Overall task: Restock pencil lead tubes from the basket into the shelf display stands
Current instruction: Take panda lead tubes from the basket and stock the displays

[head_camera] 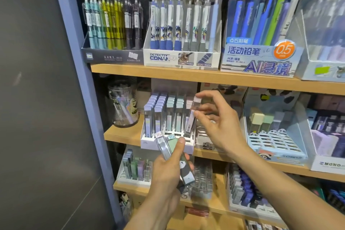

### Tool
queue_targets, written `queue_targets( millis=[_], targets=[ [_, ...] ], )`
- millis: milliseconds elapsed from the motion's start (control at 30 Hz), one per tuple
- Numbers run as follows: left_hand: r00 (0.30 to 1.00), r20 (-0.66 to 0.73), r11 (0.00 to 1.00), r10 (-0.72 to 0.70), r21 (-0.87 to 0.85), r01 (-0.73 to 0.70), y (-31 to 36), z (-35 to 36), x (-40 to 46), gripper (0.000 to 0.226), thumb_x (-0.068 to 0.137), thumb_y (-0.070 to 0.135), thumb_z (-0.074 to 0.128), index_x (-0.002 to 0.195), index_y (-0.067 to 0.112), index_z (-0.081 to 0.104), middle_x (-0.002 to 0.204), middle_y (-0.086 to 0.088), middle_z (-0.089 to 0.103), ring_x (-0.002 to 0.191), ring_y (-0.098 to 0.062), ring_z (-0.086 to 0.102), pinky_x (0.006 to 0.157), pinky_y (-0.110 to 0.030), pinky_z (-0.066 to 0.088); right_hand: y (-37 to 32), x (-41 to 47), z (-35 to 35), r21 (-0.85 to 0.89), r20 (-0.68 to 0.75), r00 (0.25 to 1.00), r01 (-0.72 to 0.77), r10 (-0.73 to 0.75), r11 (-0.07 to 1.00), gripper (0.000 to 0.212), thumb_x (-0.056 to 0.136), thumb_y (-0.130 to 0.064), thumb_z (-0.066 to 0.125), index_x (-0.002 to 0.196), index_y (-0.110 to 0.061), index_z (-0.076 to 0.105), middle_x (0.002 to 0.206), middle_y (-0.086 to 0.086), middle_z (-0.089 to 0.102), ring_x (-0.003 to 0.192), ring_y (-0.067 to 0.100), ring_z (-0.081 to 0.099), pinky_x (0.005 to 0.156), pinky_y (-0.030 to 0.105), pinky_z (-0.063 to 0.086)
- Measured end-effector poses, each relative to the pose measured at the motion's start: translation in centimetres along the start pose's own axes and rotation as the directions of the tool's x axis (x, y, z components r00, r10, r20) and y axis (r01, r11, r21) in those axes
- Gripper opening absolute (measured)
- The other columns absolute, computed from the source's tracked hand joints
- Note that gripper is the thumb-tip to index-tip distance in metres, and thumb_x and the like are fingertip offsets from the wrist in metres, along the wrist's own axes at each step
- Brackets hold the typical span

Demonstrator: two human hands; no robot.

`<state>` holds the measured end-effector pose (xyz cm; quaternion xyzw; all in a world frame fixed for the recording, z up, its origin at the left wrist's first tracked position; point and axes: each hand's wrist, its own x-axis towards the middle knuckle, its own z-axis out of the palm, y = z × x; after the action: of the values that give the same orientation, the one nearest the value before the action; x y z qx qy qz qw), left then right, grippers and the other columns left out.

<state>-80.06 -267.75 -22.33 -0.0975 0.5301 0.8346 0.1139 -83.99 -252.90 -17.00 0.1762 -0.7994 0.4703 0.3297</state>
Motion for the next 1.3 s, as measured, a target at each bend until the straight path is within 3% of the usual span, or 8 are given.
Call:
queue_targets(
  millis=[200,367,500,733,967,1100,1300],
  targets=[
    [1.000,-0.001,1.000,-0.006,0.011,0.006,-0.2,0.1,0.3,0.047,0.079,0.057,0.081,0.084,0.013,0.064,0.061,-0.009,0.062,0.058,-0.024,0.063,0.059,-0.032,0.044,-0.2,0.2,-0.2,0.027,-0.001,0.999,-0.032,0.032,0.999,0.035,0.092,-0.009,0.071,0.119,-0.030,0.063,0.096,-0.012,0.068,0.082,0.007,0.065,0.071,0.016,0.053],
    [1.000,0.002,1.000,0.002,0.010,-0.002,-0.2,0.1,0.3,0.046,0.079,0.056,0.081,0.082,0.013,0.063,0.062,-0.009,0.061,0.059,-0.024,0.063,0.057,-0.031,0.046,0.0,0.3,-0.5,0.048,-0.001,0.999,-0.033,0.033,0.998,0.034,0.093,-0.006,0.070,0.116,-0.030,0.065,0.095,-0.013,0.067,0.081,0.009,0.065,0.070,0.020,0.055],
    [1.000,0.005,1.000,0.007,0.002,-0.007,-0.1,0.1,0.2,0.045,0.080,0.054,0.080,0.083,0.013,0.063,0.062,-0.008,0.061,0.059,-0.021,0.064,0.051,-0.027,0.046,0.5,0.5,-0.7,0.077,0.006,0.999,-0.049,0.049,0.996,0.034,0.093,-0.005,0.070,0.116,-0.029,0.065,0.097,-0.009,0.068,0.089,0.012,0.067,0.077,0.031,0.060],
    [1.000,0.001,1.000,0.018,0.002,-0.018,0.1,0.2,0.0,0.043,0.083,0.049,0.080,0.089,0.011,0.062,0.065,-0.009,0.059,0.053,-0.019,0.062,0.041,-0.022,0.044,0.5,0.4,-0.1,0.079,-0.008,0.999,-0.047,0.048,0.996,0.034,0.092,-0.005,0.072,0.116,-0.027,0.065,0.096,-0.008,0.071,0.088,0.012,0.069,0.076,0.026,0.060],
    [1.000,0.009,1.000,0.019,0.008,-0.019,0.1,0.1,0.0,0.042,0.083,0.049,0.079,0.082,0.010,0.062,0.064,-0.010,0.059,0.053,-0.022,0.060,0.041,-0.024,0.043,1.0,0.4,-0.8,0.020,0.017,0.999,-0.040,0.039,0.999,0.034,0.091,-0.006,0.074,0.116,-0.027,0.067,0.094,-0.009,0.070,0.089,0.012,0.069,0.078,0.030,0.060],
    [1.000,0.006,1.000,0.012,-0.003,-0.012,0.1,0.1,-0.1,0.040,0.084,0.048,0.079,0.086,0.012,0.063,0.067,-0.010,0.059,0.052,-0.020,0.059,0.040,-0.021,0.043,1.0,-0.3,0.1,-0.091,0.052,0.997,0.055,-0.050,0.994,0.035,0.091,-0.007,0.074,0.120,-0.026,0.069,0.103,-0.012,0.068,0.090,0.008,0.068,0.077,0.023,0.060],
    [1.000,0.008,1.000,0.001,0.006,-0.001,0.0,0.1,0.0,0.043,0.081,0.048,0.082,0.091,0.010,0.067,0.068,-0.011,0.061,0.053,-0.020,0.059,0.052,-0.029,0.052,1.4,0.0,0.6,-0.200,0.090,0.989,0.133,-0.117,0.971,0.047,0.090,-0.003,0.073,0.129,-0.029,0.066,0.109,-0.004,0.055,0.087,0.008,0.063,0.078,0.024,0.056]
  ],
)
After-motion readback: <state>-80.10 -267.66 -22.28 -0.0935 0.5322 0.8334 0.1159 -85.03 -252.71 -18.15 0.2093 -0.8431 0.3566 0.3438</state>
